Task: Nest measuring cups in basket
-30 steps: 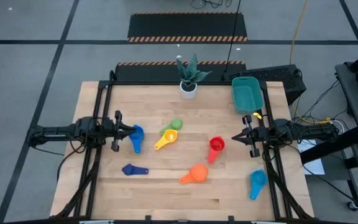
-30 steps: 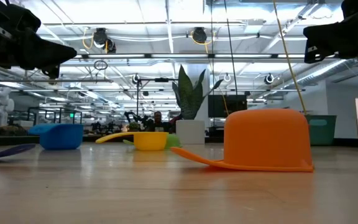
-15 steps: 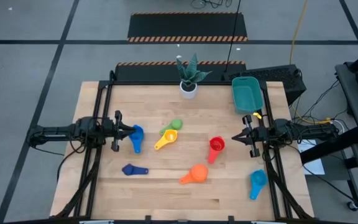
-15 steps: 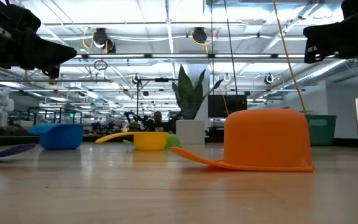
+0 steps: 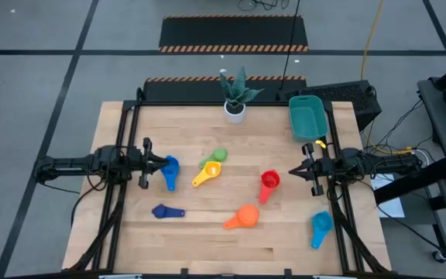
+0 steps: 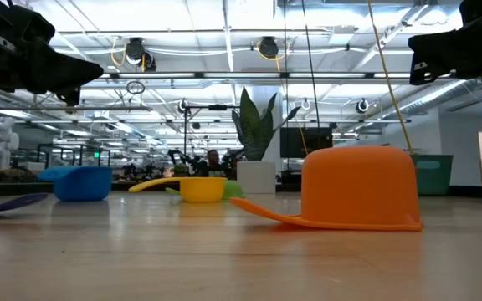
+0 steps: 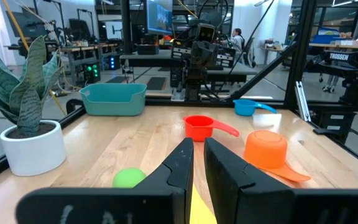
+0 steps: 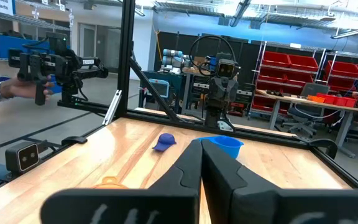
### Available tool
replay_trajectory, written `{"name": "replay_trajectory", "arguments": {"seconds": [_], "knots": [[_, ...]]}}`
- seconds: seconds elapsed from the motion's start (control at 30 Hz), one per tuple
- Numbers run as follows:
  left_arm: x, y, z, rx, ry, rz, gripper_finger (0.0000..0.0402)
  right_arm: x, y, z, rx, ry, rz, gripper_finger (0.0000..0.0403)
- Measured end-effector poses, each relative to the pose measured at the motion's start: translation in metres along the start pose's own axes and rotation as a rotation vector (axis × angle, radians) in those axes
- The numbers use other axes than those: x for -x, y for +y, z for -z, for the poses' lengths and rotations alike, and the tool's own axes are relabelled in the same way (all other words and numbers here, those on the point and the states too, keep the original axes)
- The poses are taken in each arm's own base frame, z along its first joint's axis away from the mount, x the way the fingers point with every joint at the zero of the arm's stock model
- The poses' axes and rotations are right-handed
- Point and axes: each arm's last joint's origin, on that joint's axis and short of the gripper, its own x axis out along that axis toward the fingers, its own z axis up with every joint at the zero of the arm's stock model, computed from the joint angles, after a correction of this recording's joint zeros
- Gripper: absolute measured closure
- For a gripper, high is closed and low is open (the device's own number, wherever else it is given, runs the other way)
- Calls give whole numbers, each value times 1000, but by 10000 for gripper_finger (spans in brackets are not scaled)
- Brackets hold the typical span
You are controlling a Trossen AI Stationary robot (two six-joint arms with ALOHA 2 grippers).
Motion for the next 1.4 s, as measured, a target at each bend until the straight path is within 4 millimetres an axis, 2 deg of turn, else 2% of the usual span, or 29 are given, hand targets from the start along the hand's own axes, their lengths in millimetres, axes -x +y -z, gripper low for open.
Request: {"name": "replay_trajectory", "arguments": {"seconds": [0.23,0.53,0.73,0.8,1.17,1.3,1.4], "knots": [[0,0,-5,5,-54,0,360,0,0,0,75,-1,0,403],[1,0,-11,62,-110,4,360,0,0,0,81,-1,1,403],[1,-4,-10,324,-92,81,360,0,-2,-6,112,-59,38,403],[0,-5,-8,355,-73,98,360,0,-2,-7,93,-72,38,403],[0,-6,-8,272,-67,99,360,1,-2,-11,21,-115,41,403],[1,-5,-9,241,-87,96,360,1,-3,-11,-37,-117,60,403],[1,-4,-12,225,-117,51,360,1,-4,-12,-145,-124,94,403]]}}
